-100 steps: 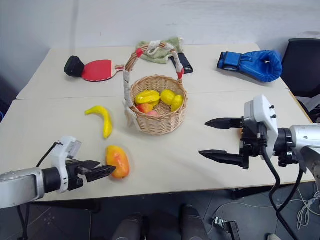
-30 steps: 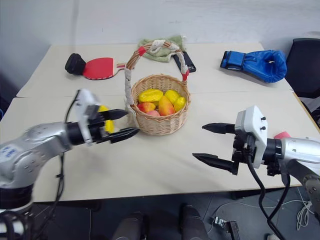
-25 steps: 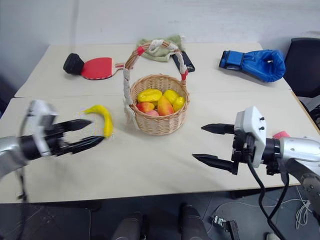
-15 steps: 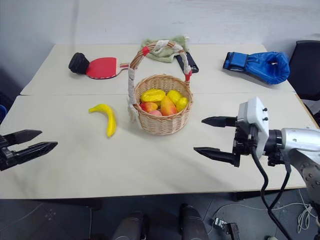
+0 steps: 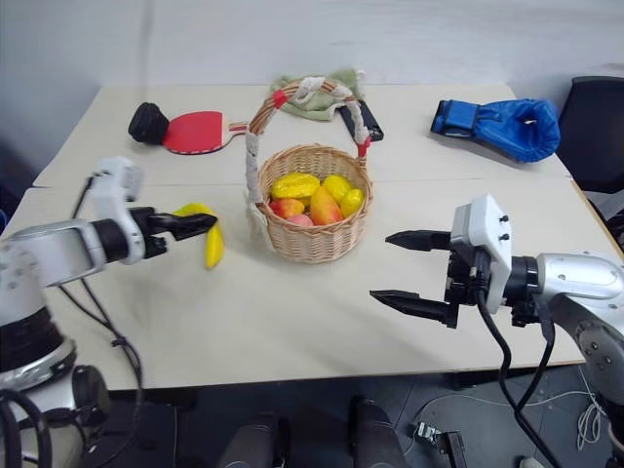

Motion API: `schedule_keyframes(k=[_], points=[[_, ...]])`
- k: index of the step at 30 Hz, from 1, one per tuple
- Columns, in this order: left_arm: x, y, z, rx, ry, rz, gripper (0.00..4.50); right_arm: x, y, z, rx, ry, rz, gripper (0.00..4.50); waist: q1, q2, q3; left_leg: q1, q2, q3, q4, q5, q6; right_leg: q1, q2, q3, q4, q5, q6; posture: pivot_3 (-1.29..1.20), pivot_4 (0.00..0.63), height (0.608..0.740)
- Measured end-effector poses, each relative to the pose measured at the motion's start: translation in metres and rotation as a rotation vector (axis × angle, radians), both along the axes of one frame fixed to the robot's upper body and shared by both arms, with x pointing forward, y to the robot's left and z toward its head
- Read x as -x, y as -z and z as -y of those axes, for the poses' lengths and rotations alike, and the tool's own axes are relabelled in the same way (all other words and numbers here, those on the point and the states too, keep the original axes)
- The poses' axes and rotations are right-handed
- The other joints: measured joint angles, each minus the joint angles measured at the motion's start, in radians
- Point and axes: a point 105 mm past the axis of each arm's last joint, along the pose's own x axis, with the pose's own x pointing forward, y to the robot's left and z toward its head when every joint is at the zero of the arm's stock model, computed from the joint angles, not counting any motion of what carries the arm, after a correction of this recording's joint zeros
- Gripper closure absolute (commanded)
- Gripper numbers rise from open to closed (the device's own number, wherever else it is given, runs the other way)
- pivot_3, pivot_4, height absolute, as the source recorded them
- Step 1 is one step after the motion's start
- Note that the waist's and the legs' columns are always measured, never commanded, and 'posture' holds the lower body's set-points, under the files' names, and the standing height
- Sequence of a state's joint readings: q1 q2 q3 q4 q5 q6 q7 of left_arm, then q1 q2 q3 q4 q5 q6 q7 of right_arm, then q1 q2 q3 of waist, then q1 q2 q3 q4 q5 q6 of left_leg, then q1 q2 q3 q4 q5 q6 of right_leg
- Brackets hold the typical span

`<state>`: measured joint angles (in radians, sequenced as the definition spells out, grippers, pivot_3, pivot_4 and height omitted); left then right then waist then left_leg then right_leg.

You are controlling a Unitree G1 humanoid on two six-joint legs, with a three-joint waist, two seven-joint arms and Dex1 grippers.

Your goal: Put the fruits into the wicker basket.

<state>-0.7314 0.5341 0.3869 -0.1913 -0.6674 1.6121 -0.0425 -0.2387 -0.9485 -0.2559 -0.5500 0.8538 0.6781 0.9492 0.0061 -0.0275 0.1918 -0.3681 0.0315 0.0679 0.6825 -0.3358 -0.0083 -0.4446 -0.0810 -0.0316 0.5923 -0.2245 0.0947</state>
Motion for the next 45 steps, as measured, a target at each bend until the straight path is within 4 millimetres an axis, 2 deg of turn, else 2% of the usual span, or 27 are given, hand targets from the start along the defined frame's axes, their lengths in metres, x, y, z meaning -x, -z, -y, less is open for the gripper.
schedule_keyframes(k=[4, 9, 12, 15, 17, 20, 26, 31, 34, 39, 41, 45], points=[[-0.013, 0.025, -0.013, -0.038, -0.124, -0.117, 0.03, 0.000, 0.004, 0.001, -0.010, 0.025, -0.009, 0.00, -0.006, 0.000, 0.000, -0.001, 0.000, 0.000, 0.000, 0.000, 0.000, -0.001, 0.001, 0.000, 0.000, 0.000, 0.000, 0.00, 0.150, 0.740], [-0.023, 0.023, -0.021, -0.060, -0.186, -0.120, 0.03, 0.003, 0.006, 0.002, -0.009, 0.054, -0.004, 0.00, 0.000, 0.000, 0.000, -0.001, 0.000, 0.000, 0.000, 0.000, 0.000, 0.000, 0.000, 0.000, -0.001, 0.000, 0.000, 0.00, 0.150, 0.740], [-0.028, 0.021, -0.016, -0.044, -0.176, -0.112, 0.03, 0.004, 0.008, 0.002, -0.014, 0.067, -0.009, 0.00, 0.007, 0.000, 0.000, -0.001, 0.000, 0.000, 0.000, 0.000, 0.000, 0.000, 0.000, 0.000, 0.000, 0.000, 0.000, 0.00, 0.150, 0.740], [-0.037, 0.033, -0.001, -0.001, -0.142, -0.158, 0.03, 0.006, 0.006, -0.001, -0.019, 0.065, -0.001, 0.00, 0.017, 0.000, 0.000, -0.001, 0.000, 0.000, 0.001, 0.001, -0.001, 0.000, 0.000, -0.001, 0.000, 0.000, 0.000, 0.00, 0.150, 0.740], [-0.042, 0.034, 0.004, -0.002, -0.131, -0.157, 0.03, 0.006, 0.005, -0.002, -0.023, 0.066, 0.003, 0.00, 0.018, 0.000, 0.000, -0.001, 0.000, 0.001, 0.001, 0.001, -0.001, 0.000, 0.000, -0.001, 0.000, 0.000, 0.000, 0.00, 0.150, 0.740], [-0.049, 0.035, 0.006, -0.004, -0.132, -0.151, 0.63, 0.005, 0.002, -0.002, -0.027, 0.067, 0.014, 0.00, 0.019, 0.000, 0.000, 0.000, -0.001, 0.002, 0.001, 0.001, 0.000, 0.000, 0.000, -0.002, -0.001, 0.000, -0.001, 0.00, 0.150, 0.740], [-0.054, 0.039, 0.003, -0.021, -0.138, -0.146, 2.52, 0.004, 0.000, -0.003, -0.034, 0.068, 0.022, 0.00, 0.020, 0.000, 0.000, 0.000, -0.001, 0.001, 0.001, 0.002, 0.002, 0.000, -0.001, -0.004, 0.001, 0.000, -0.002, 0.00, 0.150, 0.740], [-0.053, 0.040, 0.003, -0.024, -0.124, -0.149, 3.93, 0.004, -0.004, -0.004, -0.040, 0.065, 0.032, 0.00, 0.019, 0.000, 0.000, -0.001, -0.001, 0.001, 0.001, 0.002, 0.002, 0.000, -0.001, -0.004, 0.001, 0.000, -0.002, 0.00, 0.150, 0.740], [-0.049, 0.040, -0.003, -0.036, -0.126, -0.147, 3.94, 0.004, -0.005, -0.005, -0.043, 0.061, 0.036, 0.00, 0.016, 0.000, 0.000, -0.001, 0.000, 0.001, 0.001, 0.002, 0.002, 0.000, -0.001, -0.004, 0.002, 0.000, -0.002, 0.00, 0.150, 0.740], [-0.027, 0.037, -0.031, -0.093, -0.113, -0.138, 3.94, 0.003, -0.013, -0.007, -0.050, 0.043, 0.062, 0.00, -0.004, 0.000, 0.000, -0.001, 0.001, -0.001, 0.001, 0.002, 0.001, -0.001, -0.001, -0.004, 0.004, 0.000, -0.003, 0.00, 0.150, 0.740], [-0.009, 0.020, -0.033, -0.097, 0.011, -0.076, 3.94, 0.004, -0.017, -0.007, -0.053, 0.034, 0.066, 0.00, -0.008, -0.001, 0.001, -0.001, 0.001, -0.003, 0.001, 0.002, 0.000, -0.002, -0.001, -0.004, 0.005, 0.000, -0.003, 0.00, 0.150, 0.740], [0.027, -0.028, -0.004, -0.035, 0.339, 0.053, 3.94, 0.004, -0.021, -0.006, -0.055, 0.026, 0.074, 0.00, -0.002, -0.001, 0.001, -0.001, 0.000, -0.003, 0.001, 0.002, 0.000, -0.001, -0.003, -0.005, -0.001, -0.002, -0.006, 0.00, 0.150, 0.740]])
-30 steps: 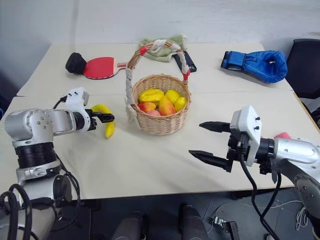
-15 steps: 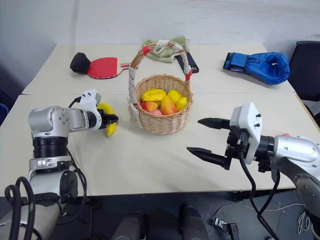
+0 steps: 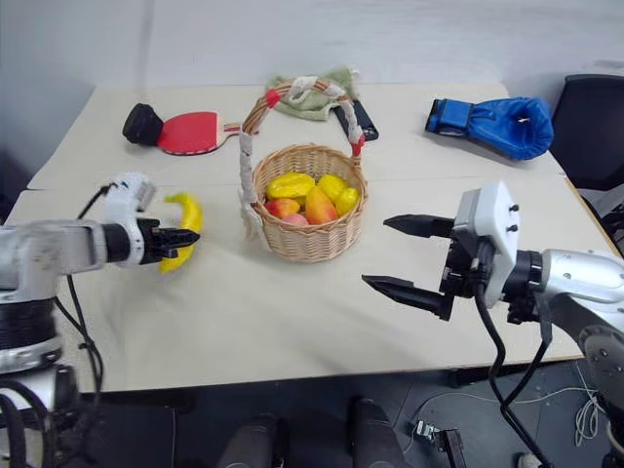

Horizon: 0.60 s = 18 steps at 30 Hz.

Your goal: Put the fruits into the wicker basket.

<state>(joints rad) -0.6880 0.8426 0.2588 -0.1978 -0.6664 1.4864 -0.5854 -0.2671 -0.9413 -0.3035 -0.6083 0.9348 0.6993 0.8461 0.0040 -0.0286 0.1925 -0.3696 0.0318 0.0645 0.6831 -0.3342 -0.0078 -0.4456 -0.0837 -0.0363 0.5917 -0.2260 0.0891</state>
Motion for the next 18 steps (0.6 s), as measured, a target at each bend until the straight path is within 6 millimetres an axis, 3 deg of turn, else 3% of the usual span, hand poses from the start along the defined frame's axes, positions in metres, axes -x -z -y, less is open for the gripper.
schedule_keyframes(k=[4, 9, 13, 18], points=[[0.039, -0.022, 0.020, -0.032, 0.282, 0.005, 3.94, -0.002, 0.002, 0.003, -0.003, 0.000, -0.017, 0.00, -0.002, 0.000, 0.000, 0.000, -0.001, 0.000, 0.000, -0.001, 0.002, 0.000, 0.000, 0.001, 0.000, 0.000, 0.000, 0.00, 0.150, 0.740], [0.065, -0.020, 0.049, -0.059, 0.564, -0.033, 3.94, -0.003, 0.003, 0.004, -0.001, 0.001, -0.019, 0.00, -0.001, 0.000, 0.000, 0.000, -0.001, 0.002, 0.000, -0.001, 0.003, 0.000, 0.002, 0.001, 0.000, 0.000, 0.000, 0.00, 0.150, 0.740], [0.041, -0.035, 0.098, -0.005, 0.666, 0.096, 3.94, -0.003, 0.004, 0.006, -0.002, 0.017, -0.021, 0.00, 0.025, 0.000, 0.000, 0.000, -0.002, 0.002, 0.001, 0.001, 0.004, 0.003, 0.002, -0.001, 0.000, 0.001, 0.001, 0.00, 0.150, 0.740], [-0.004, -0.029, 0.132, 0.024, 0.532, 0.099, 3.94, -0.002, 0.007, 0.007, -0.002, 0.042, -0.028, 0.00, 0.014, 0.000, 0.000, 0.000, -0.002, 0.003, 0.001, 0.001, 0.005, 0.002, 0.003, 0.001, 0.002, 0.001, 0.003, 0.00, 0.150, 0.740]])
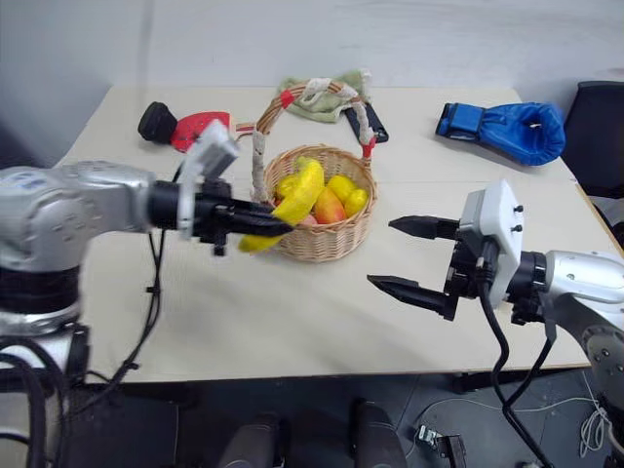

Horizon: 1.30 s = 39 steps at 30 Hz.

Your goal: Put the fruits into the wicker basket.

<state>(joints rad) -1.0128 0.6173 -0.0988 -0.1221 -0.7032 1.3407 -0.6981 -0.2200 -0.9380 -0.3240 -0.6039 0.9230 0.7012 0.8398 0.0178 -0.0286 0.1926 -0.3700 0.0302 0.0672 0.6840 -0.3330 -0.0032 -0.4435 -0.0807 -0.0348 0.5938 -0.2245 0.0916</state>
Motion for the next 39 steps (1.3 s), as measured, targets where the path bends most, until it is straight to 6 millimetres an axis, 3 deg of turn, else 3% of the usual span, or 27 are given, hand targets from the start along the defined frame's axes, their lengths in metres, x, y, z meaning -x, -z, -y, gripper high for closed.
schedule_keyframes(k=[3, 11, 16, 21, 24, 28, 34, 39], points=[[-0.016, 0.008, 0.014, 0.008, -0.074, -0.023, 3.94, 0.000, 0.001, 0.001, 0.000, 0.018, -0.001, 0.00, -0.004, 0.000, 0.000, -0.001, 0.000, 0.000, -0.001, 0.000, 0.000, -0.001, 0.001, 0.000, 0.000, 0.000, 0.000, 0.00, 0.150, 0.740], [-0.046, 0.001, 0.013, 0.085, -0.365, 0.003, 1.45, 0.007, 0.005, 0.002, 0.000, 0.050, -0.003, 0.00, 0.006, 0.000, 0.000, -0.001, 0.000, -0.001, 0.000, 0.000, 0.000, -0.001, 0.000, 0.001, -0.002, 0.001, 0.002, 0.00, 0.150, 0.740], [-0.044, 0.000, 0.010, 0.097, -0.353, 0.005, 0.05, 0.007, 0.005, 0.002, -0.005, 0.060, -0.006, 0.00, 0.005, 0.000, 0.000, 0.000, 0.000, 0.000, 0.000, 0.001, -0.001, -0.001, 0.000, 0.001, -0.002, 0.000, 0.001, 0.00, 0.150, 0.740], [-0.026, -0.018, 0.012, 0.170, -0.191, 0.054, 0.05, 0.005, 0.003, 0.005, -0.010, 0.068, 0.000, 0.00, 0.002, 0.000, 0.000, 0.001, 0.000, 0.000, 0.000, 0.001, -0.002, -0.001, 0.000, 0.001, -0.001, 0.000, 0.000, 0.00, 0.150, 0.740], [-0.006, -0.031, 0.002, 0.194, -0.062, 0.135, 0.05, 0.002, 0.001, 0.014, -0.008, 0.113, 0.011, 0.00, 0.000, 0.000, 0.000, 0.001, 0.000, 0.000, -0.001, 0.001, -0.002, -0.001, 0.000, 0.000, 0.000, 0.000, -0.001, 0.00, 0.150, 0.740], [0.012, -0.027, -0.018, 0.169, 0.032, 0.166, 0.05, -0.001, 0.009, 0.032, -0.001, 0.222, -0.025, 0.00, 0.005, 0.000, 0.000, 0.001, 0.000, 0.000, 0.000, 0.001, -0.002, -0.001, 0.000, 0.000, -0.001, -0.001, -0.001, 0.00, 0.150, 0.740], [0.043, -0.008, -0.071, 0.078, 0.056, 0.202, 0.05, 0.013, 0.029, 0.082, -0.031, 0.503, -0.093, 0.00, 0.006, 0.000, 0.000, 0.000, 0.001, 0.000, -0.001, 0.000, -0.002, -0.001, 0.000, 0.000, -0.002, -0.001, -0.002, 0.00, 0.150, 0.740], [0.056, 0.007, -0.077, 0.034, 0.123, 0.219, 0.05, 0.041, 0.056, 0.137, -0.143, 0.839, -0.147, 0.00, 0.019, 0.000, 0.000, 0.001, 0.000, -0.001, 0.000, 0.000, -0.001, 0.001, -0.001, 0.000, -0.003, -0.002, -0.003, 0.00, 0.150, 0.740]])
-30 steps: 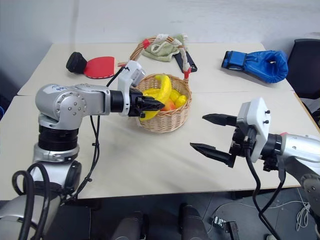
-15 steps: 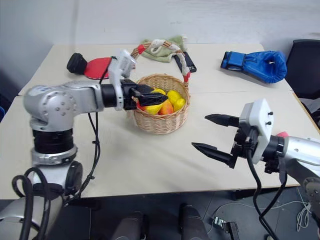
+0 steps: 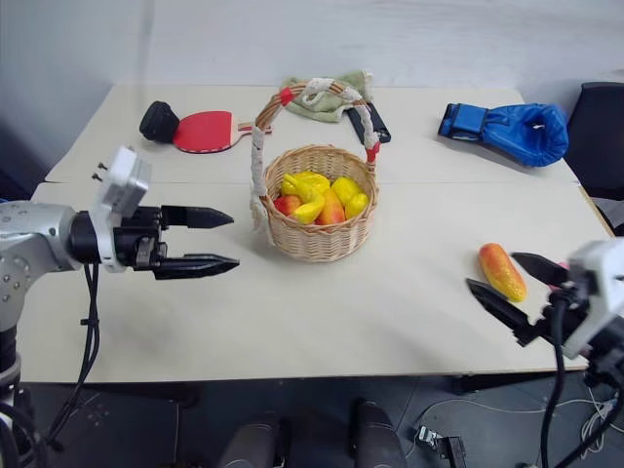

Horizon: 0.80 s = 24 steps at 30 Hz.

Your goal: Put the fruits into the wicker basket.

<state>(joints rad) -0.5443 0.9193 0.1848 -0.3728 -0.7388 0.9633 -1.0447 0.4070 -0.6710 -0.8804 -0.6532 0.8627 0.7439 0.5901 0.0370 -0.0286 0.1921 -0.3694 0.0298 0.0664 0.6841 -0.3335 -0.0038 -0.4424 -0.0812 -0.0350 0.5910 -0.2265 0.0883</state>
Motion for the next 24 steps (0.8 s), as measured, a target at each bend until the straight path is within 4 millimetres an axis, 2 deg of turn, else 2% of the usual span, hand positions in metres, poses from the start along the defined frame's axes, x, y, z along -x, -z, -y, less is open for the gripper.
schedule_keyframes(k=[4, 7, 9, 11, 14, 17, 19, 21, 23, 24], points=[[0.001, -0.003, 0.003, 0.015, 0.044, 0.016, 0.05, 0.037, 0.024, 0.023, -0.050, 0.141, -0.102, 0.00, -0.010, 0.002, -0.001, 0.001, 0.001, 0.001, -0.001, 0.000, 0.000, 0.000, 0.001, 0.001, 0.000, -0.001, -0.001, 0.00, 0.150, 0.740], [-0.001, -0.010, 0.005, 0.038, 0.061, 0.038, 0.05, 0.055, 0.018, 0.029, -0.060, 0.153, -0.117, 0.00, -0.021, 0.002, -0.001, 0.001, 0.003, 0.000, -0.002, 0.000, 0.000, 0.001, 0.002, 0.004, 0.000, -0.001, -0.002, 0.00, 0.150, 0.740], [0.000, -0.010, 0.010, 0.049, 0.086, 0.041, 0.05, 0.050, 0.014, 0.026, -0.032, 0.115, -0.122, 0.00, -0.039, 0.002, -0.001, 0.003, 0.003, 0.001, -0.002, -0.001, 0.000, 0.003, 0.003, 0.008, -0.001, -0.002, -0.003, 0.00, 0.150, 0.740], [0.001, -0.009, 0.014, 0.056, 0.109, 0.041, 0.05, 0.037, 0.009, 0.021, -0.003, 0.069, -0.105, 0.00, -0.046, 0.001, -0.001, 0.005, 0.002, 0.001, -0.002, -0.001, 0.000, 0.003, 0.005, 0.012, -0.001, -0.008, -0.014, 0.00, 0.150, 0.740], [0.003, -0.006, 0.020, 0.059, 0.137, 0.047, 0.05, 0.001, 0.009, 0.020, 0.095, 0.017, -0.108, 0.00, -0.054, 0.001, -0.001, 0.007, 0.001, 0.002, -0.002, 0.000, 0.000, 0.003, 0.005, 0.015, 0.000, -0.008, -0.013, 0.00, 0.150, 0.740], [0.008, -0.003, 0.029, 0.057, 0.173, 0.056, 0.05, -0.041, 0.011, 0.024, 0.182, -0.005, -0.107, 0.00, -0.055, 0.000, -0.001, 0.011, 0.000, 0.002, -0.003, 0.000, 0.000, 0.003, 0.006, 0.016, 0.001, -0.008, -0.011, 0.00, 0.150, 0.740], [0.010, 0.000, 0.033, 0.056, 0.186, 0.055, 0.05, -0.062, 0.011, 0.026, 0.209, -0.007, -0.096, 0.00, -0.053, 0.001, -0.001, 0.010, 0.000, 0.002, -0.003, 0.000, 0.000, 0.001, 0.006, 0.016, 0.002, -0.001, 0.001, 0.00, 0.150, 0.740], [0.010, -0.001, 0.036, 0.055, 0.184, 0.070, 0.05, -0.088, 0.015, 0.029, 0.211, 0.009, -0.100, 0.00, -0.052, 0.000, -0.001, 0.009, 0.000, 0.002, -0.003, 0.000, 0.000, 0.001, 0.006, 0.015, 0.002, 0.000, 0.002, 0.00, 0.150, 0.740], [0.011, -0.002, 0.037, 0.055, 0.182, 0.082, 0.05, -0.098, 0.019, 0.031, 0.219, 0.021, -0.117, 0.00, -0.046, 0.001, -0.001, 0.009, 0.000, 0.002, -0.003, 0.000, 0.000, 0.000, 0.006, 0.015, 0.002, 0.000, 0.002, 0.00, 0.150, 0.740], [0.010, -0.003, 0.038, 0.065, 0.172, 0.089, 0.05, -0.110, 0.023, 0.035, 0.225, 0.042, -0.140, 0.00, -0.044, 0.001, -0.001, 0.009, 0.000, 0.002, -0.002, -0.001, 0.001, 0.000, 0.006, 0.016, 0.002, 0.001, 0.003, 0.00, 0.150, 0.740]])
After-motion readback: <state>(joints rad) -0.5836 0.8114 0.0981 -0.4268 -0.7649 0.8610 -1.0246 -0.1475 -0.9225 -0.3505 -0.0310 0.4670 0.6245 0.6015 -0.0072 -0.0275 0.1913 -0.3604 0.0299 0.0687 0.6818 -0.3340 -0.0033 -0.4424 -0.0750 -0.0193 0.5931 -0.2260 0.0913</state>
